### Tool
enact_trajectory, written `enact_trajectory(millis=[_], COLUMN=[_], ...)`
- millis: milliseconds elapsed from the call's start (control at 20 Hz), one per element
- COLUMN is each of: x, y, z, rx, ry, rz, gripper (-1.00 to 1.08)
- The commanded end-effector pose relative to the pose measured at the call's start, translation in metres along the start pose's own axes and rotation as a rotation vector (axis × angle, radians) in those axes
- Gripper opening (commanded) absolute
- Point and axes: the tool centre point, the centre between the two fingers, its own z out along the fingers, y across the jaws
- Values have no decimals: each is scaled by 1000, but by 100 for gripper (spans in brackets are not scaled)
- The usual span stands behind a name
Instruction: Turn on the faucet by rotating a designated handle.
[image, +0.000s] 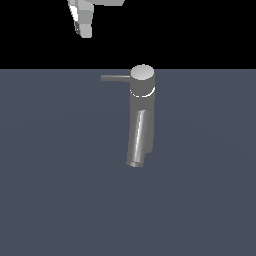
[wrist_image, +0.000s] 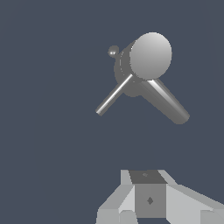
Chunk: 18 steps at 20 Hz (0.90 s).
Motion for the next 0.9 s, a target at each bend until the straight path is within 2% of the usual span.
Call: enact_trajectory(millis=[0,850], x=[4,43], y=[-7,-44], z=[10,64], rx=[19,120], ry=[21,146], rz=[66,442], gripper=[-100,-100])
